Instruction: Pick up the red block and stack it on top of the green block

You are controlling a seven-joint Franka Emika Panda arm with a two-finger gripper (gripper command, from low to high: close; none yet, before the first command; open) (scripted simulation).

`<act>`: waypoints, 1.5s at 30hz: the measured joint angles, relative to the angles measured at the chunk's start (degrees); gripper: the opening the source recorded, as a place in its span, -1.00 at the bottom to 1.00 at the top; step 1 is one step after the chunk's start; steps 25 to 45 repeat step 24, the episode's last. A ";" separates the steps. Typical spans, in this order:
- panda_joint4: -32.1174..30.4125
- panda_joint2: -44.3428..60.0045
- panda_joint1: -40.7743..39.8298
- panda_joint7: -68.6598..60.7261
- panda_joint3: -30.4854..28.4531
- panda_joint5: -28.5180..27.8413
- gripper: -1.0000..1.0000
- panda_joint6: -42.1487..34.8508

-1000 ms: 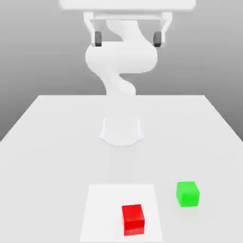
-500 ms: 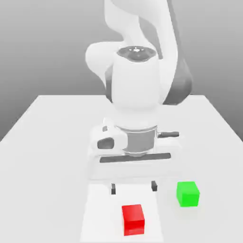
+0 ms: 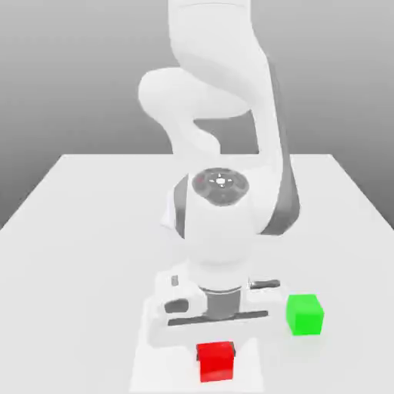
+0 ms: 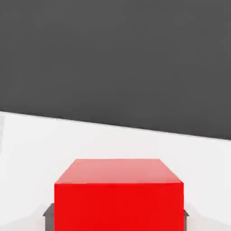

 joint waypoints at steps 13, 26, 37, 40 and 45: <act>-8.97 -16.24 12.30 -26.20 9.43 2.24 -1.00 -7.26; -10.57 -6.89 15.98 -28.27 8.15 -3.85 1.00 3.48; -10.57 -6.89 15.98 -28.27 8.15 -3.85 1.00 3.48; -10.57 -6.89 15.98 -28.27 8.15 -3.85 1.00 3.48; -10.57 -6.89 15.98 -28.27 8.15 -3.85 1.00 3.48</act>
